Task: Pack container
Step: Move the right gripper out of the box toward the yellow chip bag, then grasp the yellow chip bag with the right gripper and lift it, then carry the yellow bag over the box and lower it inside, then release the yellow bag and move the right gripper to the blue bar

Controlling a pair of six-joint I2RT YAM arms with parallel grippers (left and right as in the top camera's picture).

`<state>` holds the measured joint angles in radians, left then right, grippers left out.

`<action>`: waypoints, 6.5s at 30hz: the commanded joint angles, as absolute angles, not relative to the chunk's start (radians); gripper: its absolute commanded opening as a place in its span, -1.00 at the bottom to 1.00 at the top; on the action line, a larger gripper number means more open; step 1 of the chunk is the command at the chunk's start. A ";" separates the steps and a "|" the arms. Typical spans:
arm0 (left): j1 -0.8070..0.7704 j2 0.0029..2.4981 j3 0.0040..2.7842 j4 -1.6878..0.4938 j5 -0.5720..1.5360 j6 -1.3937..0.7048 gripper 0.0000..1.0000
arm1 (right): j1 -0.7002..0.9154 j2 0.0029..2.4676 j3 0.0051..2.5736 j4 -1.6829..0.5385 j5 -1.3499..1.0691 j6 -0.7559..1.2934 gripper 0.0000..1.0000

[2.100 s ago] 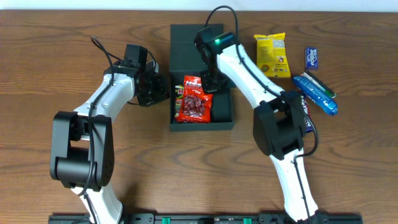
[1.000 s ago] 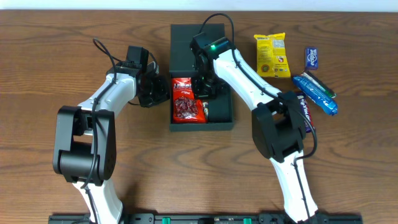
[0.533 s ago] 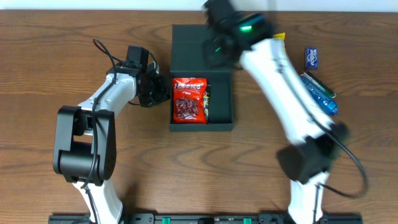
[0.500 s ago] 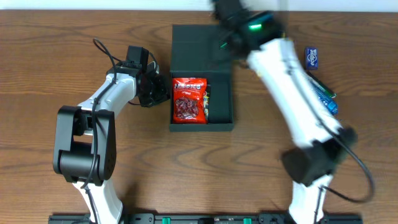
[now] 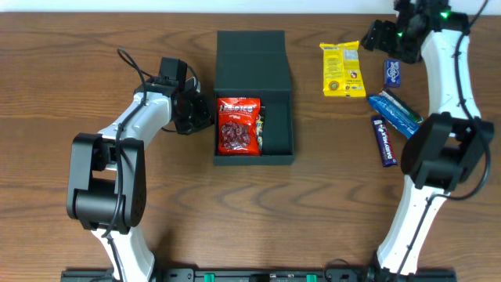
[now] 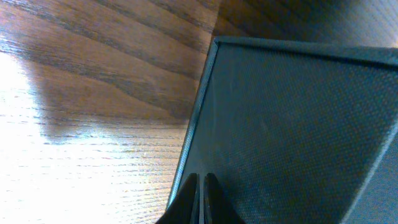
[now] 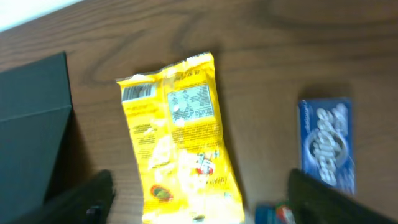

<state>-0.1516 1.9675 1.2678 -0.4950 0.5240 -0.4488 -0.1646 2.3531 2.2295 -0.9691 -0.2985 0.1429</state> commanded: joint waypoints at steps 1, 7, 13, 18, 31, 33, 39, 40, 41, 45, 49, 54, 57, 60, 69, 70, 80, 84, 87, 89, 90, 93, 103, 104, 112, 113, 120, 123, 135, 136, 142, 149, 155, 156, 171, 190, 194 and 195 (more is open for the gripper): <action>-0.151 1.979 1.264 -0.496 0.540 -0.454 -0.88 | -0.160 2.405 2.229 -0.908 -0.453 0.096 0.88; -0.151 1.979 1.264 -0.496 0.540 -0.456 -0.88 | -0.126 2.492 2.229 -0.786 -0.449 0.092 0.91; -0.151 1.979 1.264 -0.496 0.540 -0.469 -0.88 | -0.086 2.525 2.229 -0.755 -0.316 0.115 0.99; -0.151 1.979 1.264 -0.496 0.540 -0.473 -0.88 | -0.023 2.526 2.229 -0.772 -0.112 0.099 0.98; -0.150 1.979 1.264 -0.498 0.544 -0.472 -0.88 | 0.030 2.576 2.229 -0.831 0.037 0.081 0.99; -0.150 1.979 1.264 -0.500 0.543 -0.472 -0.88 | 0.030 2.578 2.229 -0.834 0.055 0.081 0.99; -0.150 1.979 1.264 -0.500 0.543 -0.472 -0.88 | 0.030 2.589 2.229 -0.847 0.065 0.081 0.75; -0.150 1.979 1.264 -0.500 0.543 -0.472 -0.88 | 0.030 2.596 2.229 -0.852 0.064 0.081 0.64; -0.150 1.979 1.264 -0.500 0.544 -0.472 -0.88 | 0.030 2.597 2.229 -0.859 0.064 0.081 0.45; -0.150 1.979 1.264 -0.500 0.544 -0.472 -0.88 | 0.030 2.599 2.229 -0.871 0.064 0.081 -0.24; -0.150 1.979 1.264 -0.500 0.544 -0.472 -0.88 | 0.031 2.596 2.237 -0.883 0.063 0.096 -0.66; -0.150 1.979 1.264 -0.500 0.543 -0.472 -0.88 | 0.038 2.596 2.321 -0.935 0.052 0.100 -0.93; -0.150 1.979 1.266 -0.500 0.543 -0.472 -0.88 | 0.043 2.596 2.421 -0.981 0.047 0.100 -0.88; -0.150 1.978 1.269 -0.500 0.543 -0.472 -0.89 | 0.047 2.594 2.524 -1.023 0.013 0.100 -0.85; -0.101 1.949 1.341 -0.583 0.482 -0.427 -0.88 | 0.086 2.460 2.654 -1.199 -0.072 0.101 -0.97; -0.093 1.940 1.350 -0.595 0.469 -0.417 -0.88 | 0.094 2.437 2.655 -1.223 -0.072 0.108 -0.97; 0.003 1.876 1.387 -0.605 0.465 -0.376 -0.89 | 0.275 2.297 2.644 -1.507 -0.072 0.477 -0.97; 0.074 1.840 1.387 -0.628 0.472 -0.308 -0.88 | 0.401 2.297 2.571 -1.555 -0.069 0.479 -0.98; 0.119 1.813 1.387 -0.641 0.472 -0.282 -0.88 | 0.481 2.297 2.538 -1.569 -0.052 0.525 -0.97; 0.147 1.795 1.387 -0.652 0.472 -0.268 -0.88 | 0.528 2.297 2.484 -1.571 -0.049 0.564 -0.98; 0.156 1.790 1.387 -0.656 0.471 -0.262 -0.88 | 0.543 2.297 2.455 -1.557 -0.049 0.573 -0.97; 0.176 1.784 1.387 -0.665 0.471 -0.246 -0.88 | 0.588 2.297 2.367 -1.491 -0.080 0.604 -0.97; 0.181 1.784 1.387 -0.680 0.472 -0.231 -0.88 | 0.660 2.297 2.201 -1.291 -0.088 0.706 -0.97; 0.181 1.784 1.387 -0.680 0.472 -0.231 -0.88 | 0.667 2.297 2.185 -1.277 -0.087 0.714 -0.98; 0.181 1.784 1.387 -0.686 0.472 -0.231 -0.88 | 0.709 2.297 2.084 -1.100 -0.022 0.722 -0.97; 0.181 1.784 1.387 -0.688 0.472 -0.231 -0.88 | 0.712 2.297 2.080 -1.092 0.003 0.722 -0.97; 0.181 1.784 1.387 -0.691 0.472 -0.231 -0.88 | 0.727 2.300 2.072 -1.095 0.112 0.721 -0.97; 0.181 1.784 1.387 -0.691 0.472 -0.231 -0.88 | 0.728 2.300 2.072 -1.092 0.112 0.721 -0.97; 0.181 1.784 1.387 -0.687 0.472 -0.231 -0.88 | 0.725 2.302 2.074 -1.100 0.058 0.656 0.59; 0.181 1.784 1.387 -0.686 0.472 -0.231 -0.88 | 0.725 2.299 2.075 -1.100 0.055 0.653 0.59; 0.181 1.784 1.387 -0.682 0.471 -0.231 -0.88 | 0.710 2.228 2.090 -1.099 0.056 0.591 0.65; 0.181 1.784 1.387 -0.677 0.468 -0.231 -0.89 | 0.677 2.062 2.098 -1.104 0.089 0.485 0.89; 0.172 1.784 1.387 -0.680 0.468 -0.231 -0.88 | 0.476 1.897 2.098 -1.195 0.367 0.294 0.75; 0.168 1.784 1.387 -0.680 0.468 -0.231 -0.88 | 0.433 1.891 2.098 -1.219 0.367 0.247 0.79; 0.142 1.784 1.387 -0.673 0.461 -0.231 -0.87 | -0.107 2.080 2.000 -1.281 0.400 -0.099 0.72; 0.142 1.784 1.387 -0.673 0.461 -0.245 -0.60 | -0.159 2.354 1.993 -1.177 0.251 -0.368 0.57; 0.142 1.784 1.387 -0.676 0.461 -0.253 0.04 | -0.168 2.389 1.993 -1.144 0.249 -0.373 0.53; 0.142 1.784 1.387 -0.677 0.461 -0.258 0.11 | -0.169 2.396 1.993 -1.140 0.244 -0.378 0.52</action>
<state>0.1417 1.7969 1.3705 -0.6739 0.4660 -0.2531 -0.1562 2.3238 2.0003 -1.1561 0.2565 -0.3557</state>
